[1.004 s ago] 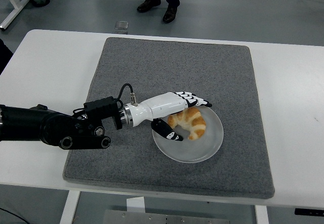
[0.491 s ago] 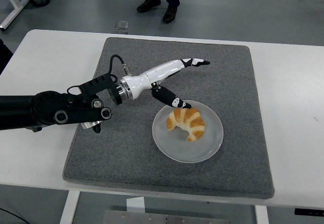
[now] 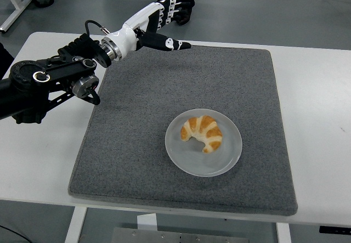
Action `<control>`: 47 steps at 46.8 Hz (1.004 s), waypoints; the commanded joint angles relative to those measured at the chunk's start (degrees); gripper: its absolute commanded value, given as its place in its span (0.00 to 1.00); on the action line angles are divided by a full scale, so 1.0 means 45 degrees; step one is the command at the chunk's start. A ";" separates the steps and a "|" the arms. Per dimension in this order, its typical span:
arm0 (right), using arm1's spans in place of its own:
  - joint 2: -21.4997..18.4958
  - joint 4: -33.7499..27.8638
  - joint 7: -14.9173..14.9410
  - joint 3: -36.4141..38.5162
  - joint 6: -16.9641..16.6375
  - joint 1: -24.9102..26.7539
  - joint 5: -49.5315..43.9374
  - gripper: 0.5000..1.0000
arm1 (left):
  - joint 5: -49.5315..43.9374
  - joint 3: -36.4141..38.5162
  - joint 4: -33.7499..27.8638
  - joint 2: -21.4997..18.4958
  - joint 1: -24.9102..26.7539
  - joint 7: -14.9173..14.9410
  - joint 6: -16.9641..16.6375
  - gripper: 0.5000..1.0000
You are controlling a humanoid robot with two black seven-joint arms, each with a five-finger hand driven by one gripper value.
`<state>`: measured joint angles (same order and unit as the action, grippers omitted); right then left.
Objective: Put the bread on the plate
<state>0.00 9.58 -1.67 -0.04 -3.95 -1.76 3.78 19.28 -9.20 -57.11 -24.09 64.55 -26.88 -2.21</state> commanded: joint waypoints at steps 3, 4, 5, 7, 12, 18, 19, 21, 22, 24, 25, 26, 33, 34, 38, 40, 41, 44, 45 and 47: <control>0.0000 0.0000 0.0000 0.0010 -0.0001 0.0001 0.0000 0.90 | -0.0807 -0.0338 0.0931 0.0040 0.0050 0.0017 0.0860 0.98; 0.0000 0.0000 0.0000 0.0010 -0.0001 0.0001 0.0000 0.90 | -0.0925 -0.0377 0.1126 0.0059 0.0050 0.0017 0.1016 0.98; 0.0000 0.0000 0.0000 -0.0009 0.0018 0.0001 0.0000 0.90 | -0.1042 -0.0416 0.1282 0.0060 0.0069 0.0017 0.1153 0.98; 0.0000 0.0000 0.0000 -0.0009 -0.0001 0.0001 0.0000 0.90 | -0.1334 -0.0494 0.1634 0.0079 0.0069 0.0037 0.1446 0.98; 0.0000 0.0000 0.0000 0.0010 0.0018 0.0001 0.0000 0.90 | -0.2174 -0.0709 0.2435 0.0079 0.0069 0.0037 0.2208 0.98; 0.0000 0.0000 0.0000 0.0010 0.0018 0.0001 0.0000 0.90 | -0.3190 -0.0749 0.3372 0.0099 0.0050 0.0407 0.2989 0.98; 0.0000 0.0000 0.0000 0.0010 0.0018 0.0001 0.0000 0.90 | -0.3385 -0.0749 0.3548 0.0099 0.0050 0.0466 0.3126 0.98; 0.0000 0.0000 0.0000 0.0010 0.0018 0.0001 0.0000 0.90 | -0.3814 -0.0749 0.3880 0.0118 0.0050 0.0544 0.3380 0.98; 0.0000 0.0000 0.0000 0.0010 0.0018 0.0001 0.0000 0.90 | -0.4048 -0.0729 0.4036 0.0118 0.0050 0.0583 0.3517 0.98; 0.0000 0.0000 0.0000 0.0010 0.0018 0.0001 0.0000 0.90 | -0.4401 -0.0729 0.4291 0.0118 0.0050 0.0622 0.3790 0.98; 0.0000 0.0000 0.0000 0.0010 0.0018 0.0001 0.0000 0.90 | -0.4557 -0.0729 0.4408 0.0118 0.0030 0.0661 0.3907 0.98; 0.0000 0.0000 0.0000 0.0010 0.0018 0.0001 0.0000 0.90 | -0.4694 -0.0729 0.4506 0.0118 0.0030 0.0700 0.4005 0.98; 0.0000 0.0000 0.0000 0.0010 0.0018 0.0001 0.0000 0.91 | -0.5573 -0.0749 0.5072 0.0118 0.0011 0.1188 0.4630 0.98; 0.0000 0.0000 0.0000 0.0010 0.0018 0.0001 0.0000 0.90 | -0.5768 -0.0749 0.5131 0.0118 0.0011 0.1247 0.4728 0.98; 0.0000 0.0000 0.0000 0.0010 0.0018 0.0001 0.0000 0.90 | -0.6354 -0.0748 0.5424 0.0118 -0.0184 0.1306 0.5138 0.98; 0.0000 0.0000 0.0000 0.0010 -0.0001 0.0001 0.0000 0.90 | -0.6531 -0.0768 0.5483 0.0118 -0.0301 0.1287 0.5314 0.98; 0.0000 0.0000 0.0000 0.0010 -0.0001 0.0001 0.0000 0.90 | -0.6589 -0.0807 0.5503 0.0118 -0.0340 0.1287 0.5392 0.98; 0.0000 0.0000 0.0000 -0.0009 0.0018 0.0001 0.0000 0.90 | -0.6629 -0.1138 0.5503 0.0118 -0.0516 0.1267 0.5685 0.98; 0.0000 0.0000 0.0000 0.0010 0.0018 0.0001 0.0000 0.90 | -0.6610 -0.1313 0.5503 0.0118 -0.0613 0.1248 0.5802 0.98; 0.0000 0.0000 0.0000 0.0010 0.0018 0.0001 0.0000 0.90 | -0.6532 -0.1684 0.5522 0.0118 -0.0867 0.1248 0.5939 0.98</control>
<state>0.00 9.58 -1.67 -0.02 -3.90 -1.76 3.78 -10.47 -14.60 -32.33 -23.55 62.07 -21.18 23.49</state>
